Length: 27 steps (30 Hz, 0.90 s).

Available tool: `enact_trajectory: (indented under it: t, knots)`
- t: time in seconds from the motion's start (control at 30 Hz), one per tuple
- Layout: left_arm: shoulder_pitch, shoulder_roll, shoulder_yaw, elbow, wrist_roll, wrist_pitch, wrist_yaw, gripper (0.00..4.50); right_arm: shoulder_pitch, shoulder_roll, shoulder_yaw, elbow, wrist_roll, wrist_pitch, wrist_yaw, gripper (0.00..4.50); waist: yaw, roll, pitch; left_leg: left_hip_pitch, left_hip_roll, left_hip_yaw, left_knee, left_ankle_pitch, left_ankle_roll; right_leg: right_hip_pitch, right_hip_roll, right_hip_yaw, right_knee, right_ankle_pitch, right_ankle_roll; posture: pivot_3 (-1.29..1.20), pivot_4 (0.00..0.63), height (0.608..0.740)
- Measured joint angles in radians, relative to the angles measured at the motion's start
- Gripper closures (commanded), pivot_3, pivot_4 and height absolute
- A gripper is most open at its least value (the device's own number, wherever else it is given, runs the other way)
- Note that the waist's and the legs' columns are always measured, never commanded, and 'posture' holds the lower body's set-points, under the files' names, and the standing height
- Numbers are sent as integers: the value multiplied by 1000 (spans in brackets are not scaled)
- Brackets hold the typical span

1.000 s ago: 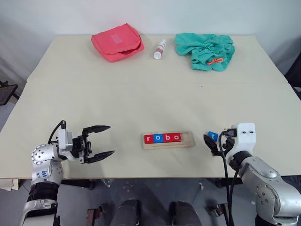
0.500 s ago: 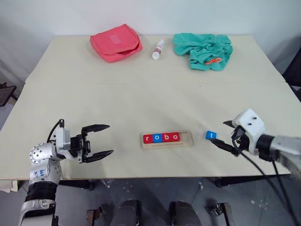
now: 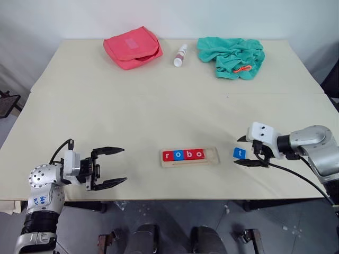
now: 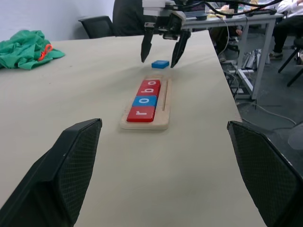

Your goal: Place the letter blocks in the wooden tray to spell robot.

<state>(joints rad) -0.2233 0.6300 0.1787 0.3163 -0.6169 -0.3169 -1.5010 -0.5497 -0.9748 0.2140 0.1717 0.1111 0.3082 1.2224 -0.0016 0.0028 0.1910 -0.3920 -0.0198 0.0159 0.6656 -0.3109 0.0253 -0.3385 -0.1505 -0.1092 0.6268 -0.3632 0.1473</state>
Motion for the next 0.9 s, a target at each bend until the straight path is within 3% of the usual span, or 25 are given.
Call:
enact_trajectory:
  t: [0.07,0.17,0.4,0.63,0.9]
  knots:
    - [0,0,0,-2,0,-2,0,0,-16,4,10,16,-14,-11,11,13,-1,0,0,0,0,0,0,0,0,0,0,0,0,0,0,0,150,740]
    - [1,0,0,-3,0,-3,0,0,-29,10,16,37,-27,-30,24,608,-1,0,0,0,0,0,0,0,0,1,0,0,0,0,0,0,150,740]
    - [-3,-2,0,-1,3,-19,0,0,-34,17,16,51,-34,-32,51,2956,0,-1,0,0,0,0,2,0,0,1,0,0,0,0,0,0,150,740]
    - [-16,-25,-2,12,12,-29,0,0,-45,23,12,41,-41,12,32,3038,0,-1,0,0,0,0,2,0,0,1,0,0,0,0,0,0,150,740]
    - [-47,-38,-2,36,21,-43,0,0,-81,52,4,-119,-5,148,19,3038,-2,0,0,0,0,0,0,0,0,0,0,0,0,0,0,0,150,740]
